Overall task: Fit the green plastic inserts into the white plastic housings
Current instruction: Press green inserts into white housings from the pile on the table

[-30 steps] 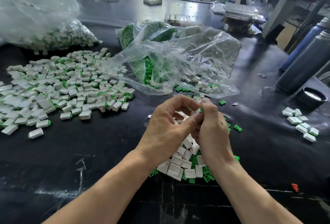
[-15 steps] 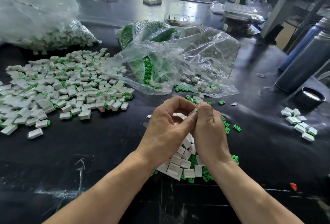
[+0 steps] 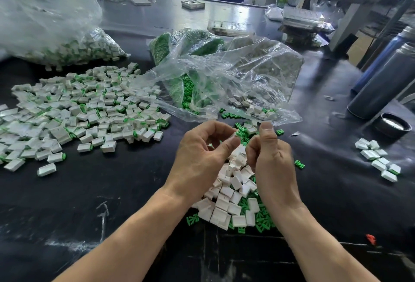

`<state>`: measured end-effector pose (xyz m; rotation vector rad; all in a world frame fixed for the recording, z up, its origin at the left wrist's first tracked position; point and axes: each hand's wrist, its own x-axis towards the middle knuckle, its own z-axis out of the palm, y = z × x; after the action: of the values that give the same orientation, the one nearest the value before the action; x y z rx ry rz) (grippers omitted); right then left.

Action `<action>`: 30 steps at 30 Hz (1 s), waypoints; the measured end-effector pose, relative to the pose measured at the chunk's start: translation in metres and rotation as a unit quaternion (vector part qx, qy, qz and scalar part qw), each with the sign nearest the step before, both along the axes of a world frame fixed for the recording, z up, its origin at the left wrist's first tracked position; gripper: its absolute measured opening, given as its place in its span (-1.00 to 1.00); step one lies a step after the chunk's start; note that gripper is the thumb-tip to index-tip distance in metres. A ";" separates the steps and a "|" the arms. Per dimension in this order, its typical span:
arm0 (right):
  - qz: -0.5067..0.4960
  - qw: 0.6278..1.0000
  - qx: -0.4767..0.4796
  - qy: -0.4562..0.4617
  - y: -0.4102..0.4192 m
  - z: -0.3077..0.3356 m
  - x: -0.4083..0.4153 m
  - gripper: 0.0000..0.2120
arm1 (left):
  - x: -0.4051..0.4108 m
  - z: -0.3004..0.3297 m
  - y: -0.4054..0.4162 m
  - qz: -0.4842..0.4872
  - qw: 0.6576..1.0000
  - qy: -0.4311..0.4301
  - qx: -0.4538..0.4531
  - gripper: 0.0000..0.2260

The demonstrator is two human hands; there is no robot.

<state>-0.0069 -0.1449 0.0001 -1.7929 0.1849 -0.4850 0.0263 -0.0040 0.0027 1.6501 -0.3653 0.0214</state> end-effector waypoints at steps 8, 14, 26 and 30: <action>-0.023 0.998 -0.052 0.022 -0.011 -0.005 0.006 -0.36 | 0.020 -0.002 0.031 0.126 0.953 -0.044 0.273 -0.90; -0.060 0.994 -0.083 0.035 -0.024 -0.004 0.009 -0.39 | 0.034 0.000 0.047 0.179 0.901 0.007 0.396 -0.96; -0.068 0.982 -0.152 0.088 -0.037 -0.005 0.015 -0.44 | 0.036 -0.001 0.051 0.206 0.877 -0.054 0.431 -0.95; -0.068 0.965 -0.206 0.145 -0.048 -0.001 0.016 -0.55 | 0.030 0.000 0.041 0.102 0.944 0.000 0.312 -0.92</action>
<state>0.0095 -0.1925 -0.0013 -2.2697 0.4391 -0.3715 0.0566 0.0375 0.0032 2.3131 -0.2042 0.0664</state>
